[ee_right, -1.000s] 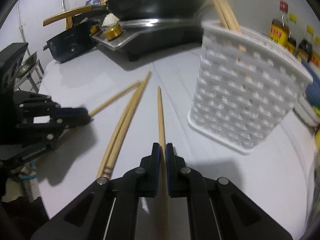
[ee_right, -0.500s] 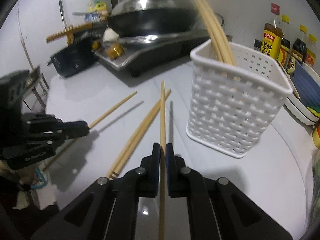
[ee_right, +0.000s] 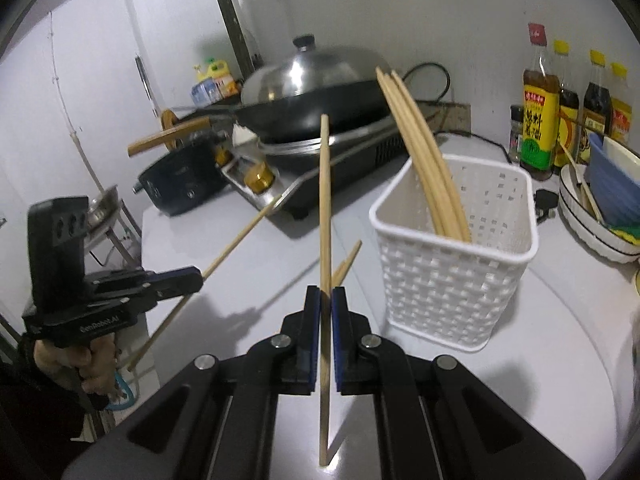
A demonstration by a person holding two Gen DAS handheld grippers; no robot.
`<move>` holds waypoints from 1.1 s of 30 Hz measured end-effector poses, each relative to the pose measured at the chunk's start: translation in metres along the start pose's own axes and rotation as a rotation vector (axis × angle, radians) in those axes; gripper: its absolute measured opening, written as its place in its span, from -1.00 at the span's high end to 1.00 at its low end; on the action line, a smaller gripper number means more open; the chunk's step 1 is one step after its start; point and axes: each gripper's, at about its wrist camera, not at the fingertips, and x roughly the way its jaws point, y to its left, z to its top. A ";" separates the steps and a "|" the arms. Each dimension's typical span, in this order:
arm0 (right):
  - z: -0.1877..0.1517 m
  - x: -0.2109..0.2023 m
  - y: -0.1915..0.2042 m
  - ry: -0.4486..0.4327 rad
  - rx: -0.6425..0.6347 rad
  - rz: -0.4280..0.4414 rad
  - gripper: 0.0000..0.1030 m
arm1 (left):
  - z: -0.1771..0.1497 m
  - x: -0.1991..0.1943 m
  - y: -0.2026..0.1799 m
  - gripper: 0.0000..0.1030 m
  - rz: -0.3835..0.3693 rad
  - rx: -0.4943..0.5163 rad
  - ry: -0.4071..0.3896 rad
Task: Organize utensils
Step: 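Lift the right tool's chopstick while the left tool grasps a chopstick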
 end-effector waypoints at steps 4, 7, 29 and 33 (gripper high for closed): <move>0.010 -0.007 -0.008 -0.034 0.023 0.027 0.90 | 0.007 -0.003 -0.004 0.89 -0.003 0.005 -0.023; 0.016 -0.015 -0.011 -0.060 0.025 0.038 0.90 | 0.010 -0.005 -0.008 0.89 -0.005 0.011 -0.034; 0.083 -0.100 -0.006 -0.274 -0.079 -0.007 0.90 | 0.052 -0.032 -0.034 0.89 -0.028 0.072 -0.146; 0.102 -0.114 -0.012 -0.305 -0.108 -0.050 0.90 | 0.058 -0.039 -0.036 0.89 -0.036 0.078 -0.170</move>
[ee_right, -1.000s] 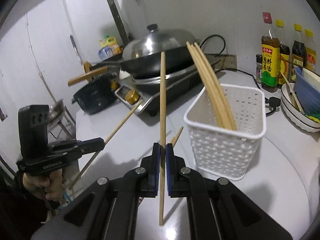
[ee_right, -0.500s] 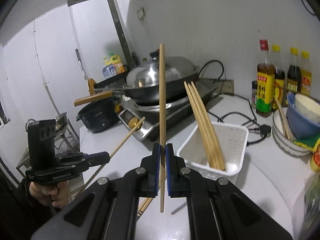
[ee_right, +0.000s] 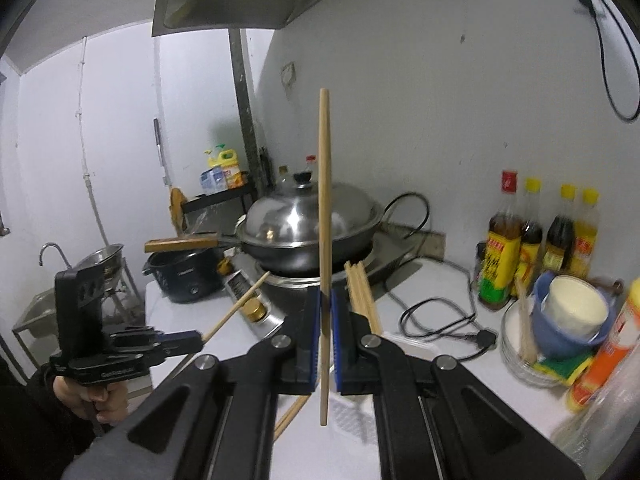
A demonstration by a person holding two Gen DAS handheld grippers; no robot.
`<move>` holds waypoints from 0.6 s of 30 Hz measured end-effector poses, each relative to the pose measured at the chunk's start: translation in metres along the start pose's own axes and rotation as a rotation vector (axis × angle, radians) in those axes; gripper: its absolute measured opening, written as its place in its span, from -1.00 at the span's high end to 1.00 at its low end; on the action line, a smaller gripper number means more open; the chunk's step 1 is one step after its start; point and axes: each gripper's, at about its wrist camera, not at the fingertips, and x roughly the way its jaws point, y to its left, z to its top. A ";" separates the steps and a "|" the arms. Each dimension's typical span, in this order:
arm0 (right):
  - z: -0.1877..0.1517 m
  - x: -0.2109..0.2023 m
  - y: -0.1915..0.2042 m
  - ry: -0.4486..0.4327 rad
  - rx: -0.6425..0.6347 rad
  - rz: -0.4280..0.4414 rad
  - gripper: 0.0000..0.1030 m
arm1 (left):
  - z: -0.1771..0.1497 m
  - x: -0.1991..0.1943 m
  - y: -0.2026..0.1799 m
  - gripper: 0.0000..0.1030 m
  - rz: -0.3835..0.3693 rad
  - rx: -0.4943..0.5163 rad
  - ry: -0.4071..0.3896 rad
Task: Organize utensils
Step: 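Lift the right tool's chopstick while the left tool grasps a chopstick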
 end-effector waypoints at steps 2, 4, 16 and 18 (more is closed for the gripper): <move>0.009 -0.002 -0.004 -0.014 -0.013 -0.021 0.90 | 0.004 -0.004 0.001 0.89 0.000 -0.003 -0.018; 0.016 -0.002 -0.009 -0.024 -0.009 -0.020 0.90 | 0.006 -0.007 0.002 0.89 0.005 -0.001 -0.028; -0.006 0.049 -0.022 0.095 -0.084 -0.221 0.90 | 0.004 -0.009 0.021 0.89 0.028 -0.034 -0.033; -0.020 0.064 -0.020 0.146 -0.125 -0.267 0.90 | 0.002 -0.008 0.024 0.89 0.025 -0.045 -0.030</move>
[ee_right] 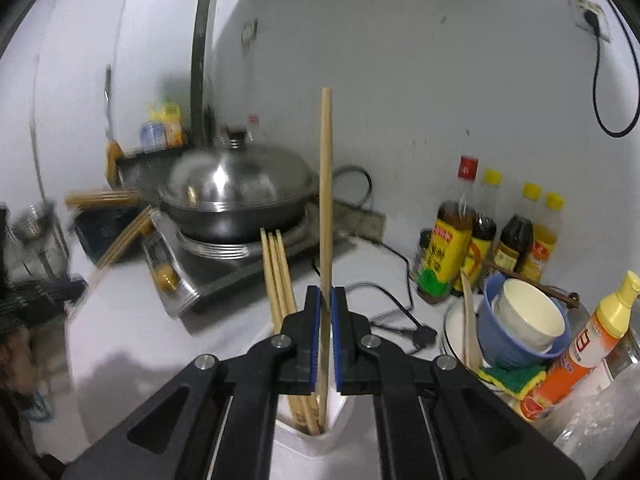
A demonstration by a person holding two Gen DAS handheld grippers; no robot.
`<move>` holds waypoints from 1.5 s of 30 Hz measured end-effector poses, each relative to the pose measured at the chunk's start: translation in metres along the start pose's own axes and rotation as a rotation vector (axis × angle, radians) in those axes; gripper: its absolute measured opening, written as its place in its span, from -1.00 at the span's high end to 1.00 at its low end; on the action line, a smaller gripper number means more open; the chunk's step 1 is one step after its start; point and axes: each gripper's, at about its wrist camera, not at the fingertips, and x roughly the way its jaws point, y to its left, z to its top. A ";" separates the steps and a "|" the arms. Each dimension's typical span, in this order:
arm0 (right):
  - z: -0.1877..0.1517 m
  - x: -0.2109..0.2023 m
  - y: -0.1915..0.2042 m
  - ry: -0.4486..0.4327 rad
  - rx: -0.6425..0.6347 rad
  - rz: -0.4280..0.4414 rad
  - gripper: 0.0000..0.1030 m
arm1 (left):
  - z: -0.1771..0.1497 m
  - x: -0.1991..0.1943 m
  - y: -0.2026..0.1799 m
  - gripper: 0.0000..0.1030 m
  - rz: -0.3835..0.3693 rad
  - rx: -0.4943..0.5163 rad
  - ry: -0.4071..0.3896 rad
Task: Organize utensils
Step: 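Lift the right tool's chopstick while the left tool grasps a chopstick, then carry both held chopsticks over the white basket and lower them in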
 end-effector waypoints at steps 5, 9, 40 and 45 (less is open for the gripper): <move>-0.027 0.038 0.017 0.120 -0.064 -0.022 0.90 | -0.003 0.003 0.003 0.89 -0.013 -0.003 0.016; -0.036 0.048 0.025 0.139 -0.061 0.019 0.82 | -0.004 0.006 0.004 0.89 -0.014 -0.007 0.023; -0.069 0.014 0.008 0.170 -0.036 0.064 0.56 | -0.001 0.040 -0.002 0.89 -0.068 -0.027 0.053; -0.063 0.002 0.041 0.163 -0.123 0.171 0.56 | -0.003 0.034 0.000 0.89 -0.083 -0.034 0.041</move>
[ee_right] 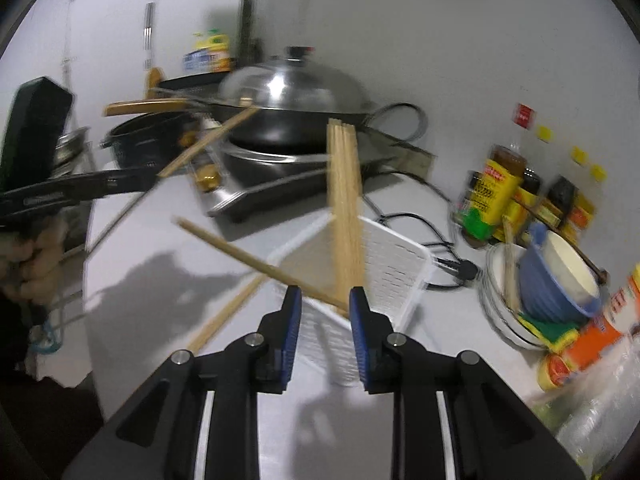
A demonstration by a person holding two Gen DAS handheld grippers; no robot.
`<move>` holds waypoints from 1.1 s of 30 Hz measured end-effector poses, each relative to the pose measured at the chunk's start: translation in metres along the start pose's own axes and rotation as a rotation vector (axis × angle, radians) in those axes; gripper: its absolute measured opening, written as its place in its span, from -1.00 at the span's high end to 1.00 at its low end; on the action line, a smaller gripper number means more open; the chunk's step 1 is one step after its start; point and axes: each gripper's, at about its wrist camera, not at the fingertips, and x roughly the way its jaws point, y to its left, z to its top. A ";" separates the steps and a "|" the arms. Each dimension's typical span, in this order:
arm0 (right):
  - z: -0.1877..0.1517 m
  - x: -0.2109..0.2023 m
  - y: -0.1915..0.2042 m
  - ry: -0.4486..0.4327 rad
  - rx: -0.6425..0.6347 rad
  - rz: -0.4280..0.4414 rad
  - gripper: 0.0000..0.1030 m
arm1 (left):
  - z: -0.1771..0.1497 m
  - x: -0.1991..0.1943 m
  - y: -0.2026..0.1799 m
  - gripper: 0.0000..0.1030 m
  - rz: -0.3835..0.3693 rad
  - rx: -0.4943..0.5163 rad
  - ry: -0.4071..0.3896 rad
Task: Organize utensils
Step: 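Carry both held chopsticks over the white basket and lower them in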
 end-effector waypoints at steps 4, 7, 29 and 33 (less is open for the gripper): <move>0.016 0.014 0.004 0.002 -0.026 -0.006 0.56 | -0.002 -0.008 0.007 0.89 0.010 -0.017 -0.012; 0.027 0.032 -0.007 0.005 0.032 -0.023 0.56 | -0.004 -0.014 0.014 0.89 0.016 -0.035 -0.024; 0.050 0.030 -0.063 -0.082 0.162 -0.042 0.45 | 0.029 0.027 -0.024 0.89 -0.016 -0.071 -0.077; 0.031 0.008 -0.071 -0.126 0.203 -0.043 0.25 | 0.043 0.046 -0.037 0.89 0.016 -0.152 -0.130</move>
